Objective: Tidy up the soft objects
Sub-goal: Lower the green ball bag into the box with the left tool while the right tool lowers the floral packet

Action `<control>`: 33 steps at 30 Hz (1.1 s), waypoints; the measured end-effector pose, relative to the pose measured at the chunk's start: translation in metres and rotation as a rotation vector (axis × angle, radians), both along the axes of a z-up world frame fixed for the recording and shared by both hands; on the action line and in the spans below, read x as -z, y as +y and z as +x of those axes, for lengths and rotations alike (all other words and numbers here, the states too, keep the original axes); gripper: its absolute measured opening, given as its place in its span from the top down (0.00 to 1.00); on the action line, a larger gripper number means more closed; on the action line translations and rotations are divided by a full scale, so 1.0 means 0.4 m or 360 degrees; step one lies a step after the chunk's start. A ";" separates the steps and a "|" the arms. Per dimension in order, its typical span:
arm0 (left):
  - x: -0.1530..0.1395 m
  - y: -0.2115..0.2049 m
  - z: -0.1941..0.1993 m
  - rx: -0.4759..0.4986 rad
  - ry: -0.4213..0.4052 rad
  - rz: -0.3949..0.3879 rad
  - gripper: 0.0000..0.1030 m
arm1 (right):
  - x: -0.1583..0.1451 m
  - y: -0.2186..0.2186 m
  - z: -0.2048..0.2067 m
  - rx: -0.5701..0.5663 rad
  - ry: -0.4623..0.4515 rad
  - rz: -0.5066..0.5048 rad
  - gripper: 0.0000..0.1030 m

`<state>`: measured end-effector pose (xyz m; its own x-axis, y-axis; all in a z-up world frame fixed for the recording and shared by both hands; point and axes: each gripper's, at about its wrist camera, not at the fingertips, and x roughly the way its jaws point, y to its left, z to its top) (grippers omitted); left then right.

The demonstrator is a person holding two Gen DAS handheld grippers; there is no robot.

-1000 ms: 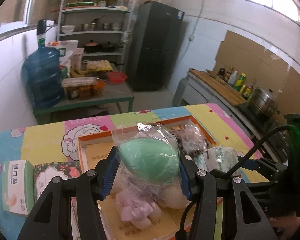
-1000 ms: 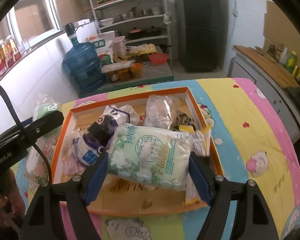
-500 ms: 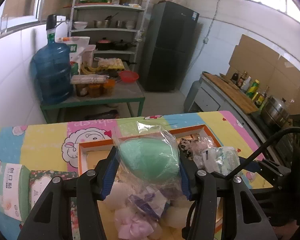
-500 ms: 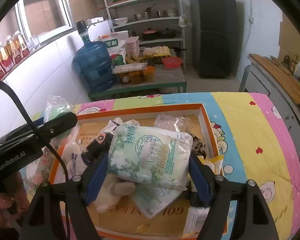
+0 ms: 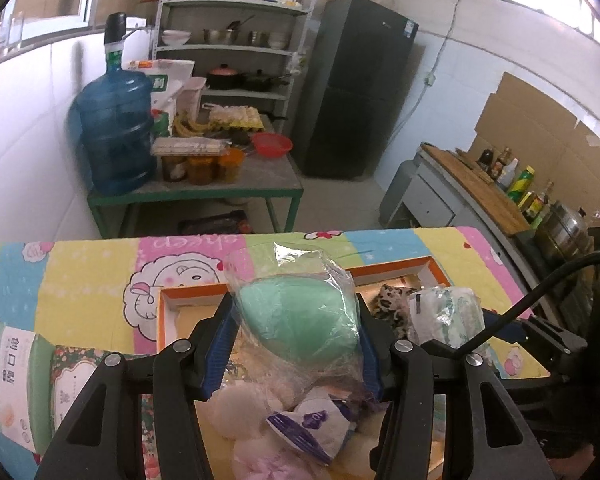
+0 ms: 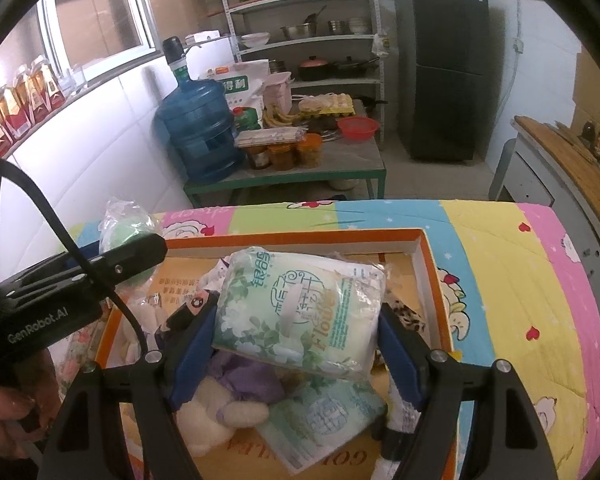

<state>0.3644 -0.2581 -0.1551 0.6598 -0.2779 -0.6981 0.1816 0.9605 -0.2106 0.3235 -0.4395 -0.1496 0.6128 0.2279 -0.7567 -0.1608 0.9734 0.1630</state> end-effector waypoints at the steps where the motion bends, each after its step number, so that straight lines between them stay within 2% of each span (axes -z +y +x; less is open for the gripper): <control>1: 0.003 0.001 0.003 -0.0004 0.0008 0.0000 0.46 | 0.003 0.003 0.004 -0.0008 0.0003 -0.0003 0.25; 12: 0.075 0.009 0.045 -0.0017 0.0170 -0.0007 0.46 | 0.028 0.034 0.031 -0.0088 0.0028 -0.0099 0.25; 22: 0.130 -0.007 0.063 0.0014 0.0231 0.0030 0.47 | 0.054 0.054 0.027 -0.0118 0.0013 -0.0207 0.25; 26: 0.173 -0.016 0.081 0.0050 0.0323 0.0028 0.47 | 0.070 0.054 0.023 -0.0119 0.0022 -0.0218 0.25; 33: 0.178 -0.017 0.082 0.0054 0.0317 0.0009 0.46 | 0.071 0.053 0.020 -0.0110 0.0014 -0.0216 0.24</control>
<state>0.3973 -0.2649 -0.2265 0.4988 -0.2929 -0.8157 0.1690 0.9560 -0.2400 0.3314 -0.4182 -0.1780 0.5922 0.1649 -0.7888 -0.2275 0.9732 0.0326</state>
